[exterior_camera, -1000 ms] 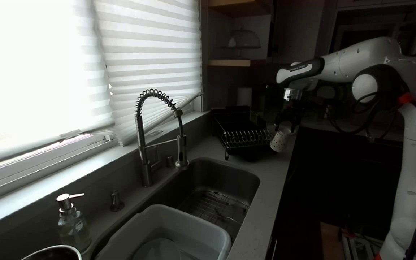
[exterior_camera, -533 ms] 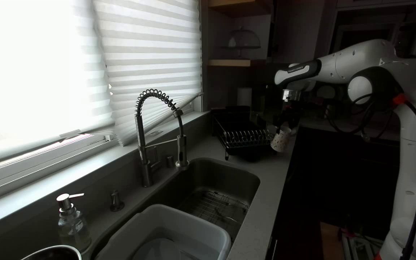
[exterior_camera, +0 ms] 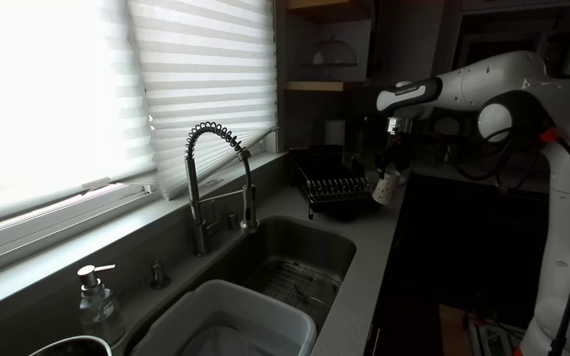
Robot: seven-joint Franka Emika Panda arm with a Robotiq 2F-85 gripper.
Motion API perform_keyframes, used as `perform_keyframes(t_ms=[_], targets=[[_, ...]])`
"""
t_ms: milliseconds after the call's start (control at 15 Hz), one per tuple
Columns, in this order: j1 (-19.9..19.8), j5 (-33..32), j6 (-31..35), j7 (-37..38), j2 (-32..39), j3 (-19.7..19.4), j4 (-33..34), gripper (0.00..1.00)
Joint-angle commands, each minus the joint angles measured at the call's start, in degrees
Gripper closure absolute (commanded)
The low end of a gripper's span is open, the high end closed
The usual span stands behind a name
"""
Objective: Place the coffee cup upright
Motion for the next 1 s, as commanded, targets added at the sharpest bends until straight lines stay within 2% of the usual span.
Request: perform_keyframes(t_ms=[0, 467, 667, 933], targets=[[0.1, -2.5, -1.4, 0.6, -2.5, 0.6, 1.6, 0.58], [1.2, -5.7, -3.0, 0.5, -6.2, 0.7, 3.8, 0.58], [2.0, -9.1, 2.7, 0.7, -8.0, 0.7, 2.4, 0.58], [2.2, -14.3, 14.0, 4.0, -9.2, 0.0, 0.7, 0.58]])
